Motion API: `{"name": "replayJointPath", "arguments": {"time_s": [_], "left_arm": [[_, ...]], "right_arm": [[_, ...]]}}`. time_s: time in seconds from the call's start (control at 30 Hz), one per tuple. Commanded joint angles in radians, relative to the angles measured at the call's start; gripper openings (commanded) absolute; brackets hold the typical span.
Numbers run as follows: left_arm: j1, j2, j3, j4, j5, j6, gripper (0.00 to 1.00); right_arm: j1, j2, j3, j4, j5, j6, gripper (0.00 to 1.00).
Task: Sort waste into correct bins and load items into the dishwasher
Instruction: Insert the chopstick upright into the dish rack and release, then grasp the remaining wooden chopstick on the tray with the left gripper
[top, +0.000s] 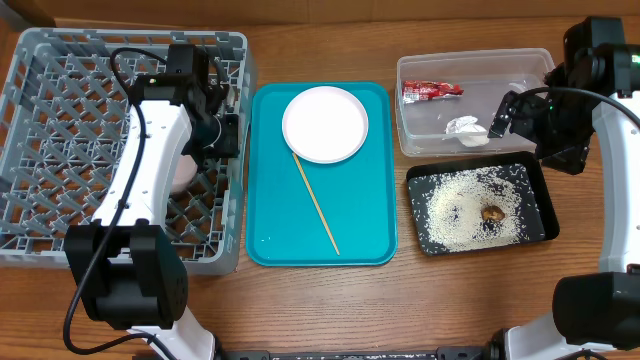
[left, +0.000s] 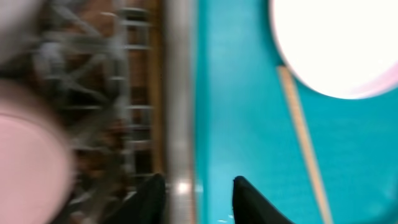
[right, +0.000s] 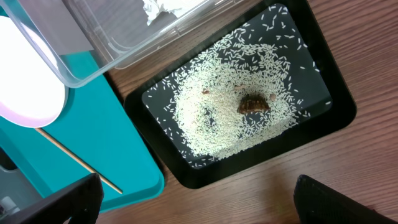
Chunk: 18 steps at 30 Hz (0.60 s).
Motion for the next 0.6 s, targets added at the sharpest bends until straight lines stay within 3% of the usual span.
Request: {"name": "replayJointPath", "arguments": {"time_s": [0.0, 0.1, 0.13, 0.37, 0.57], "left_arm": [[-0.031, 0.005, 0.001, -0.003, 0.212, 0.000, 0.43], [-0.093, 0.006, 0.001, -0.002, 0.195, -0.106, 0.62], [-0.115, 0.008, 0.001, -0.002, 0.168, -0.156, 0.63], [-0.303, 0.063, -0.008, 0.013, -0.022, -0.455, 0.62], [-0.417, 0.165, -0.008, 0.017, -0.128, -0.550, 0.61]], "right_arm": [[0.001, -0.016, 0.004, 0.003, 0.009, -0.003, 1.00], [0.001, -0.016, 0.004, 0.005, 0.009, -0.003, 1.00], [0.001, -0.016, 0.004, 0.005, 0.009, -0.003, 1.00], [0.001, -0.016, 0.004, 0.005, 0.009, -0.003, 1.00], [0.001, -0.016, 0.004, 0.005, 0.009, -0.004, 1.00]]}}
